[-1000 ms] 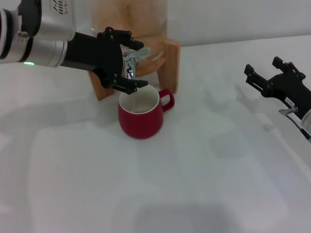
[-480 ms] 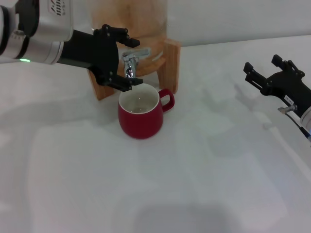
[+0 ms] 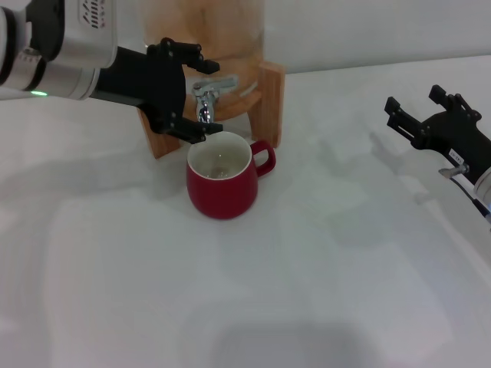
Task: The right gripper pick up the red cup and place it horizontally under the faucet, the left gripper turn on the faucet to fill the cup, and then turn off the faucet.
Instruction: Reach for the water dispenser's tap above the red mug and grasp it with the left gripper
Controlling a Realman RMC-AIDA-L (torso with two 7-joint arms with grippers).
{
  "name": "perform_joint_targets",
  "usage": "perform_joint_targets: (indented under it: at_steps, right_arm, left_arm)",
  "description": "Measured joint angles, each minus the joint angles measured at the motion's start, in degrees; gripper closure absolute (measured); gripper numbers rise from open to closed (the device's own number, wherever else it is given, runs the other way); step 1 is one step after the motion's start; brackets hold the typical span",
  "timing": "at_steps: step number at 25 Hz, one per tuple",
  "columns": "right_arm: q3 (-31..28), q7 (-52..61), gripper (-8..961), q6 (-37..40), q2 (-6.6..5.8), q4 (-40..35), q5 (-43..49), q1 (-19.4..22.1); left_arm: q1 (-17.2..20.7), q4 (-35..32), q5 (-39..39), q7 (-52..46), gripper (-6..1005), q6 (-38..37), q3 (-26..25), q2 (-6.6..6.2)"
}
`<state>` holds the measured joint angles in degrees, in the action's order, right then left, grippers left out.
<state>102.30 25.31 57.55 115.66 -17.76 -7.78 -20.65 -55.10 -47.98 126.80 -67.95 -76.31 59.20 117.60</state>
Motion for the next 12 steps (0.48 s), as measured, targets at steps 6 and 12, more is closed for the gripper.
perform_joint_targets:
  at_steps: [6, 12]
  right_arm:
    - [0.0, 0.0, 78, 0.02, 0.0, -0.08, 0.0, -0.06]
    - [0.0, -0.02, 78, 0.39, 0.0, -0.17, 0.03, -0.09]
  left_arm:
    - [0.0, -0.28, 0.04, 1.01, 141, 0.08, 0.04, 0.2]
    - [-0.02, -0.33, 0.08, 1.96, 141, 0.54, 0.07, 0.44]
